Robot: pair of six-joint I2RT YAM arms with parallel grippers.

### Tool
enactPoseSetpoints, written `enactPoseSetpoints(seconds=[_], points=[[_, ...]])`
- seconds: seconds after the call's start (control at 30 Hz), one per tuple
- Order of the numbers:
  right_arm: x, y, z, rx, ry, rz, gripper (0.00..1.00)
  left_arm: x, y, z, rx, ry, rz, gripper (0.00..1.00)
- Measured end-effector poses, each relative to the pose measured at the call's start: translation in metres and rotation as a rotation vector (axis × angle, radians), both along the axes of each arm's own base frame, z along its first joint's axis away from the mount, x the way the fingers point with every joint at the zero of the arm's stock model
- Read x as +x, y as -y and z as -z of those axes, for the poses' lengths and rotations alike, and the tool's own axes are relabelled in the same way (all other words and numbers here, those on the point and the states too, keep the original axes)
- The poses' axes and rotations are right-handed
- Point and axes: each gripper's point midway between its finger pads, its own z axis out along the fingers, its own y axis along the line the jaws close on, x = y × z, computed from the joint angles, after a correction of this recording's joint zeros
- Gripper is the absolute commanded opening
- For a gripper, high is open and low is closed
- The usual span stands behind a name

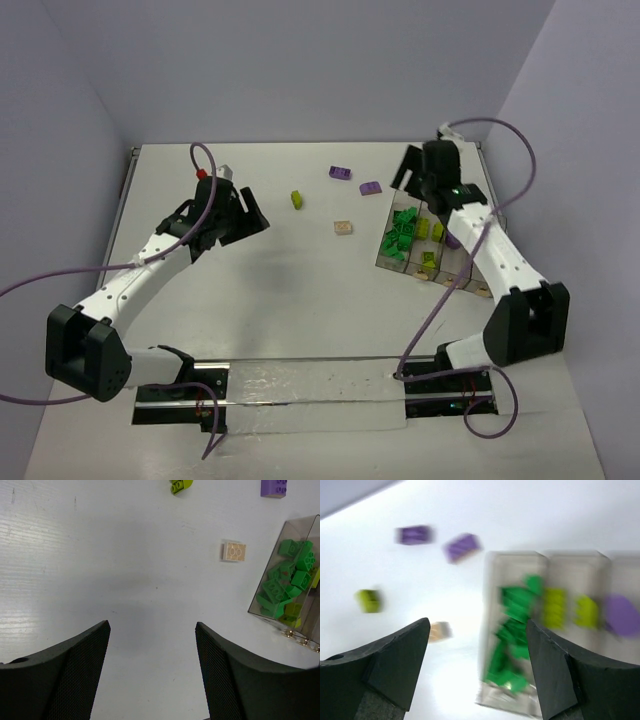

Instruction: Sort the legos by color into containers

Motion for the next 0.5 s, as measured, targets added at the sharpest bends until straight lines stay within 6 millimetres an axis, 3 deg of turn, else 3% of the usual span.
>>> enactPoseSetpoints(seconds=[0.03,0.1,0.17,0.23,0.37,0.5], points=[[0.012,-0.017,-0.007,-0.003,0.014,-0.041,0.84,0.000,0.000,-0.001,0.000,0.002,-0.003,0.77],[0.028,-0.044,-0.003,-0.019,-0.003,-0.109,0.84,0.000,-0.001,-0.002,-0.001,0.007,-0.011,0.77],[0.040,-0.065,0.018,-0.061,-0.089,-0.165,0.84,0.000,-0.002,-0.003,0.001,0.011,-0.016,0.77],[0.066,-0.086,0.035,-0.096,-0.132,-0.216,0.86,0.000,-0.003,-0.004,0.005,0.014,-0.021,0.77],[0.091,-0.108,0.077,-0.163,-0.242,-0.283,0.88,-0.001,-0.006,-0.006,0.012,0.017,-0.029,0.77],[0.117,-0.117,0.101,-0.195,-0.279,-0.297,0.86,-0.002,-0.006,-0.009,0.008,0.026,-0.030,0.77]])
